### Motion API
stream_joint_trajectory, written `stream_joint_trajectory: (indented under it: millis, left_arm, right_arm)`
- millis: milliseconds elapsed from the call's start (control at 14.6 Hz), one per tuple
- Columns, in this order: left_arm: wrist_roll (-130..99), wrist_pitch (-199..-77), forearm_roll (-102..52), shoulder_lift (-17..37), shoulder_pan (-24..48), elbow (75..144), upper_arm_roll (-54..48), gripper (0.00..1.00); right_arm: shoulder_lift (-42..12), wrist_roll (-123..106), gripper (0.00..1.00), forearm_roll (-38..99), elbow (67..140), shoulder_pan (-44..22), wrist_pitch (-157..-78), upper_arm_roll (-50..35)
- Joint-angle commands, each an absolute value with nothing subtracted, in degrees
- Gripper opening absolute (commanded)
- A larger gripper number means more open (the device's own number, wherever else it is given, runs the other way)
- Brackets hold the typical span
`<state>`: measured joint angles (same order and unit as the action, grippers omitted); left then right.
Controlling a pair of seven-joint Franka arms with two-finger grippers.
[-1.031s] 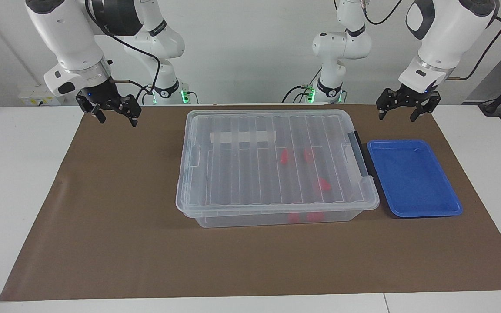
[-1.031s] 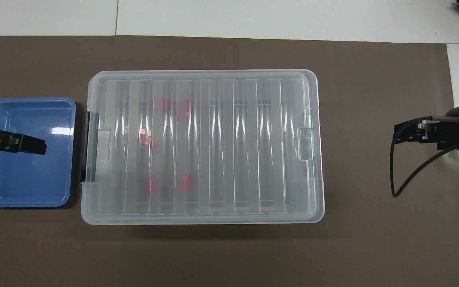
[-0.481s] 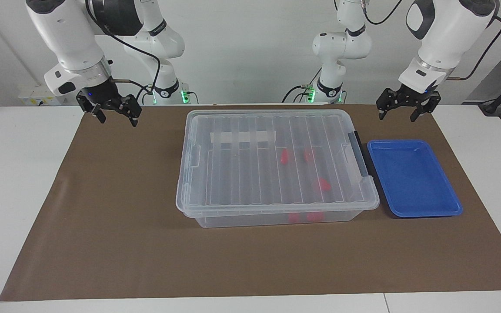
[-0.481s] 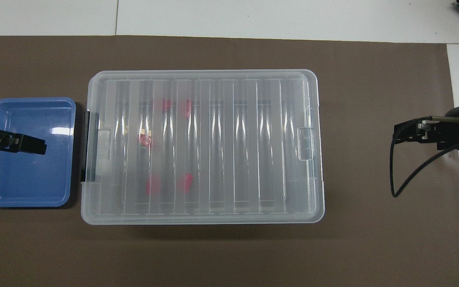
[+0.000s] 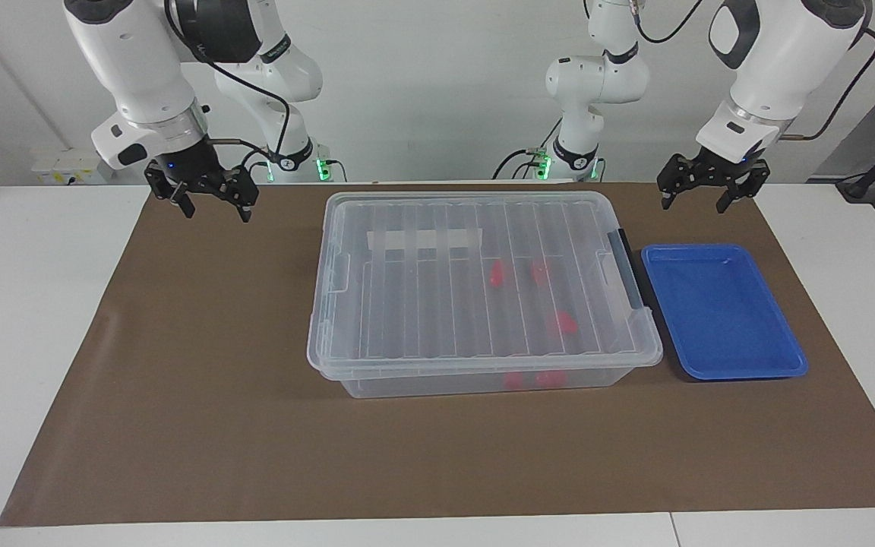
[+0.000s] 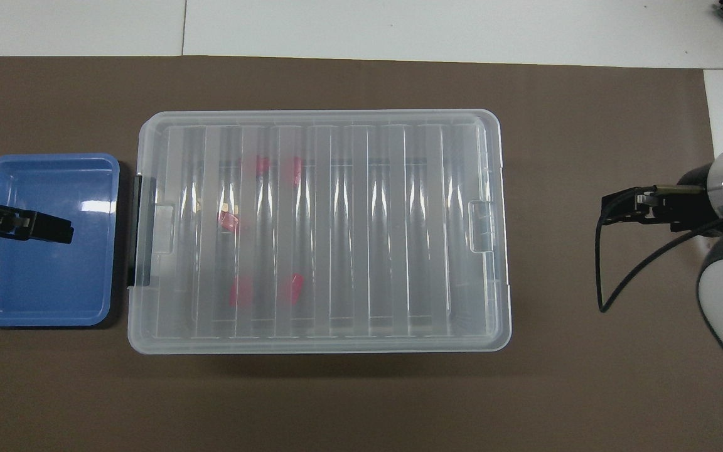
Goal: Place red block in blue tray from box
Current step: 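Reach the right gripper toward the near edge of the clear lid, then grasp the clear lid edge with the right gripper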
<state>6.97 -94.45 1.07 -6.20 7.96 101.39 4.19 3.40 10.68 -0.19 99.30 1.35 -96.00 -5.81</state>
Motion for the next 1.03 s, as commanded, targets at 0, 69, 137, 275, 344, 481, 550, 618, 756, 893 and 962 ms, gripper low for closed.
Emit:
stream_joint_trajectory:
  millis: [0,69,137,275,344,481,550,618,756,893,962]
  left_arm:
    - [6.50,-93.25,1.23,-6.77,7.82,101.16,4.22,1.00]
    - [6.50,-93.25,1.23,-6.77,7.82,101.16,4.22,1.00]
    - [6.50,-93.25,1.23,-6.77,7.82,101.16,4.22,1.00]
    - [6.50,-93.25,1.23,-6.77,7.82,101.16,4.22,1.00]
    - [6.50,-93.25,1.23,-6.77,7.82,101.16,4.22,1.00]
    - [6.50,-93.25,1.23,-6.77,7.82,101.16,4.22,1.00]
    - [6.50,-93.25,1.23,-6.77,7.82,101.16,4.22,1.00]
    - [6.50,-93.25,1.23,-6.77,7.82,101.16,4.22,1.00]
    - [6.50,-93.25,1.23,-6.77,7.82,101.16,4.22,1.00]
    - [6.50,-93.25,1.23,-6.77,7.82,101.16,4.22,1.00]
    - [6.50,-93.25,1.23,-6.77,7.82,101.16,4.22,1.00]
  right_arm:
    - [5.01,12.12,1.00,0.79,104.40,-1.30,-100.71,-6.50]
    - [5.01,13.78,1.00,0.79,105.63,-3.06,-102.38,-6.50]
    - [5.01,15.97,1.00,0.79,106.69,-4.47,-103.61,-6.42]
    - [4.84,18.54,1.00,0.79,108.53,-6.67,-106.24,-6.50]
    - [4.83,19.59,1.00,0.79,109.59,-7.46,-107.91,-6.42]
    - [4.83,21.35,1.00,0.79,111.00,-8.87,-109.16,-6.42]
    - [4.83,21.62,1.00,0.79,111.61,-8.96,-109.68,-6.42]
    - [4.83,21.62,1.00,0.79,112.32,-8.96,-110.21,-6.42]
    - [4.92,21.62,1.00,0.79,112.76,-9.05,-110.83,-6.42]
    - [4.83,21.62,1.00,0.79,112.85,-9.05,-110.92,-6.42]
    - [4.66,21.71,1.00,0.79,112.85,-9.05,-111.00,-6.42]
